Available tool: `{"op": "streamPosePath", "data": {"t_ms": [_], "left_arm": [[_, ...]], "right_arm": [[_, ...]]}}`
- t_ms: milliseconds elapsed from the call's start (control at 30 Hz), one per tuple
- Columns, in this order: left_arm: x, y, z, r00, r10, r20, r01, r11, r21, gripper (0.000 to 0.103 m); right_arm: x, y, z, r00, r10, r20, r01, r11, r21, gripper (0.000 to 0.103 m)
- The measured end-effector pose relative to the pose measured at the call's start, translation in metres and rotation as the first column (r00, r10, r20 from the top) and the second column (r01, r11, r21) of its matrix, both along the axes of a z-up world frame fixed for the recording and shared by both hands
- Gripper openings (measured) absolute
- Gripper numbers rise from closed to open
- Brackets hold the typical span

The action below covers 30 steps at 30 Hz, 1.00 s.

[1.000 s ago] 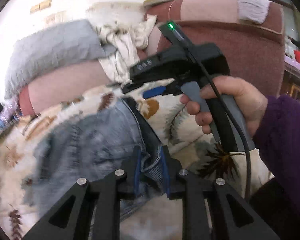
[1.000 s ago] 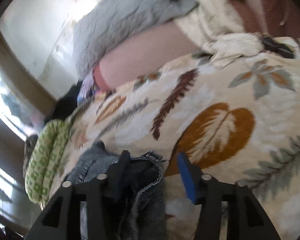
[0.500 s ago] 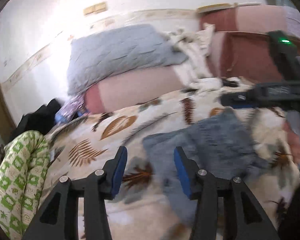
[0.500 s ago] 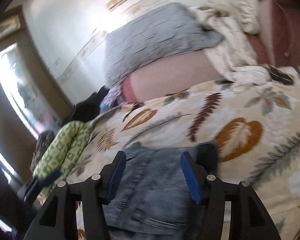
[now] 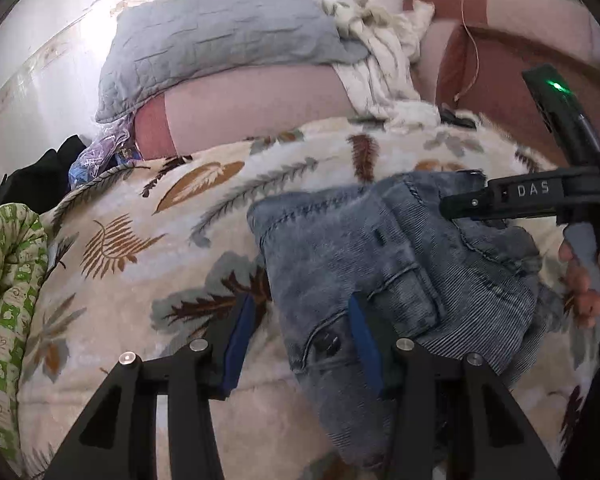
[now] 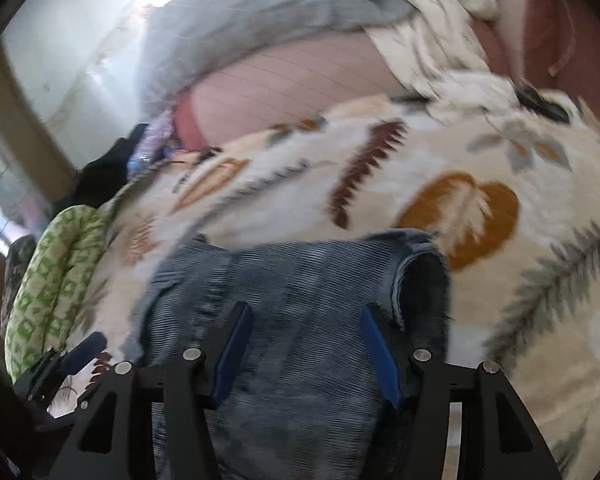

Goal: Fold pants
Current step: 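Open both tools and release the folded jeans, then grip the folded jeans edge with the right tool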

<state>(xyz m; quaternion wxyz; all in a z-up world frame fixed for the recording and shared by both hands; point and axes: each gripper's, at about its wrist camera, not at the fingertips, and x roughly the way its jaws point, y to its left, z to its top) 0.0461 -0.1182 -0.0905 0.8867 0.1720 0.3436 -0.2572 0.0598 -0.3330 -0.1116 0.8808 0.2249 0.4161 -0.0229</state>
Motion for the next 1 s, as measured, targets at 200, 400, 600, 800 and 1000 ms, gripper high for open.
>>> {"op": "streamPosePath", "data": {"t_ms": [200,400,600,800,1000], "left_arm": [[-0.009,-0.006,-0.018,0.999,-0.011,0.031,0.008,0.996,0.094,0.050],[-0.007,-0.004,-0.027,1.000,0.002,-0.006,-0.002,0.996,0.095,0.050],[-0.009,0.006,-0.011,1.000,0.023,0.007,-0.023,0.999,0.030,0.050],[-0.013,0.023,0.020,0.996,0.044,0.071,-0.039,0.996,-0.074,0.050],[-0.016,0.016,0.008,1.000,0.011,0.010,-0.011,1.000,-0.023,0.052]], "right_arm": [[-0.008,-0.015,-0.027,0.995,0.009,-0.096,-0.009,1.000,-0.008,0.080],[-0.021,-0.015,-0.038,0.993,0.025,-0.119,-0.029,0.999,-0.037,0.084],[-0.041,-0.008,-0.002,1.000,0.001,-0.013,-0.003,0.990,-0.139,0.085],[-0.078,-0.001,0.054,0.973,0.063,0.220,-0.038,0.993,-0.115,0.083],[-0.082,0.030,0.046,0.959,0.207,0.196,-0.208,0.978,-0.016,0.064]]}}
